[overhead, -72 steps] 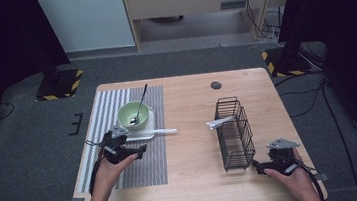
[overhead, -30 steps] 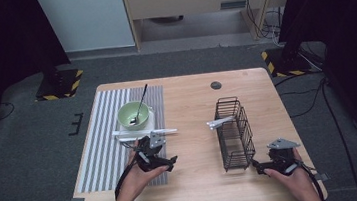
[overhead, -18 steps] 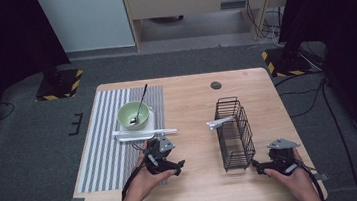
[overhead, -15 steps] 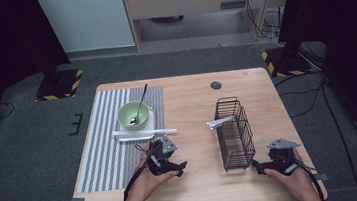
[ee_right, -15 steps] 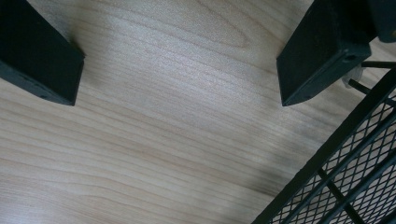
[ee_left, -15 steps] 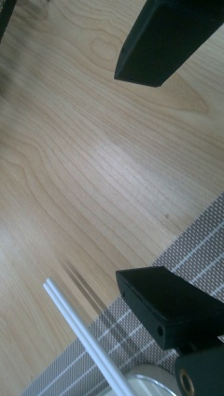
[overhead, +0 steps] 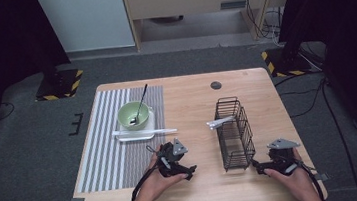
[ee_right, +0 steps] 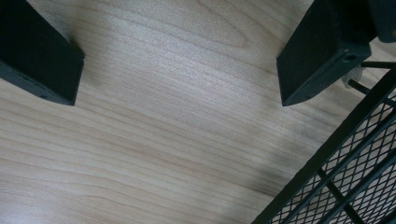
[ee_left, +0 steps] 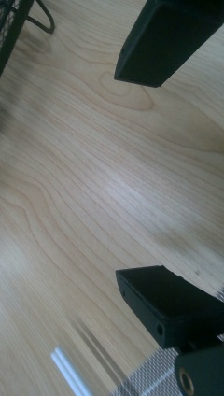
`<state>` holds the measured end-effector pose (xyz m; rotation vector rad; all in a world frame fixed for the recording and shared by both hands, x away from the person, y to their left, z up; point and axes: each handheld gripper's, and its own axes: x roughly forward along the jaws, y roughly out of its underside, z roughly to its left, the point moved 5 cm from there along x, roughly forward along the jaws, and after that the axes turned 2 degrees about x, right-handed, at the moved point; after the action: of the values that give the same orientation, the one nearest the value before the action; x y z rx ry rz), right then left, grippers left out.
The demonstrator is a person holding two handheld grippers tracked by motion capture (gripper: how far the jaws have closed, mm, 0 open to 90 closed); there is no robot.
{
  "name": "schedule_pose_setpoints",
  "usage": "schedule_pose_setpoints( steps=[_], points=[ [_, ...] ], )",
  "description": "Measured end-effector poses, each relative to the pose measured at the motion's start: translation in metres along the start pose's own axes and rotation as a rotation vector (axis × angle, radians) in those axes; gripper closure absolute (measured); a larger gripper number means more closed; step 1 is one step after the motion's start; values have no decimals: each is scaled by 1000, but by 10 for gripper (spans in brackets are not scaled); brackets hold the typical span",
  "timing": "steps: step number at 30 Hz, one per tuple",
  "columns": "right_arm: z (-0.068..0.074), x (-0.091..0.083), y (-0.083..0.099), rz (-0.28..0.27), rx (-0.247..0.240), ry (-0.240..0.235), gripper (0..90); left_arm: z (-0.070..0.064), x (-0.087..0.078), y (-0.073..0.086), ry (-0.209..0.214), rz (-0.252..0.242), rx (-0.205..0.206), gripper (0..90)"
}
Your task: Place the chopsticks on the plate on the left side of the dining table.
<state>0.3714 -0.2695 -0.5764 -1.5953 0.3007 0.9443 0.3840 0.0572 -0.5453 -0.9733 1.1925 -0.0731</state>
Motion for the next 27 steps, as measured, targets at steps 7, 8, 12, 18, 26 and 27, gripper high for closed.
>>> schedule_pose_setpoints(
  steps=[7,8,12,18,26,27],
  points=[
    [0,0,0,0,0,-1,5,-16,18,-8,27,5,12,51],
    [0,0,0,0,0,-1,5,-17,20,-9,33,8,12,51],
    [0,0,0,0,0,-1,5,-23,29,-9,41,21,17,52],
    [0,0,0,0,0,-1,5,-26,36,-9,45,19,-4,53],
    [0,0,0,1,0,-1,5,-20,38,-8,38,0,-40,49],
    [0,0,0,1,0,-1,5,-20,38,-8,38,0,-40,47]
  ],
)
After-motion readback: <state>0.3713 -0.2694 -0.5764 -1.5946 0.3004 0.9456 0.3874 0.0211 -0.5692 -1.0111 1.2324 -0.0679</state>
